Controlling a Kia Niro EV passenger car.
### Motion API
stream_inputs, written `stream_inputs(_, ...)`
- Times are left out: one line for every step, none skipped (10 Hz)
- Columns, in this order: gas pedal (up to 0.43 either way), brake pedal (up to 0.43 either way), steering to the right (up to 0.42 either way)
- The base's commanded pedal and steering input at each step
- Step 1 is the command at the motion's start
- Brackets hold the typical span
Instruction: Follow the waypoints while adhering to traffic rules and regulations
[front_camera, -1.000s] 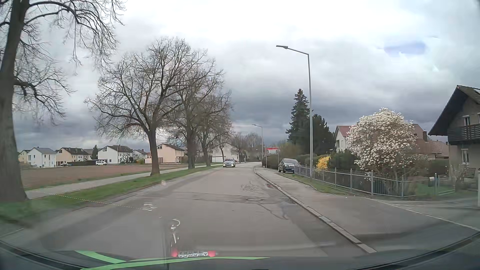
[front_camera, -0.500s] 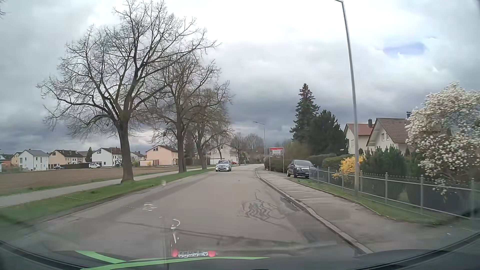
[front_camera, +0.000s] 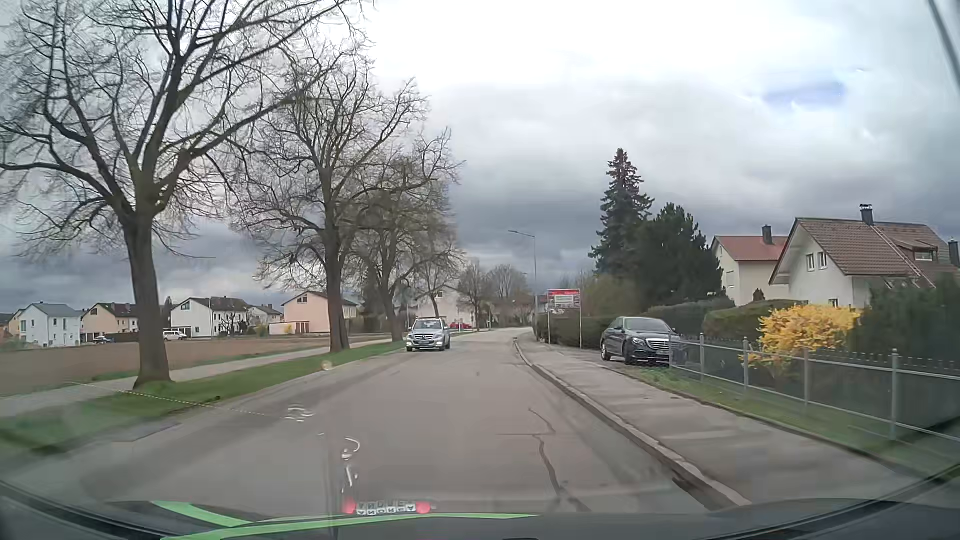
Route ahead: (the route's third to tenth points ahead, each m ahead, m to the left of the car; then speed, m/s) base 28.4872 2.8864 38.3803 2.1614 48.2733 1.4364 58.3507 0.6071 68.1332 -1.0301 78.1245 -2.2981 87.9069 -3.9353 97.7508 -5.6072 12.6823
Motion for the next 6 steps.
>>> stream_inputs(0.079,0.000,0.001)
stream_inputs(0.079,0.000,0.001)
stream_inputs(0.079,0.000,0.001)
stream_inputs(0.079,0.000,0.001)
stream_inputs(0.087,0.000,0.001)
stream_inputs(0.087,0.000,0.002)
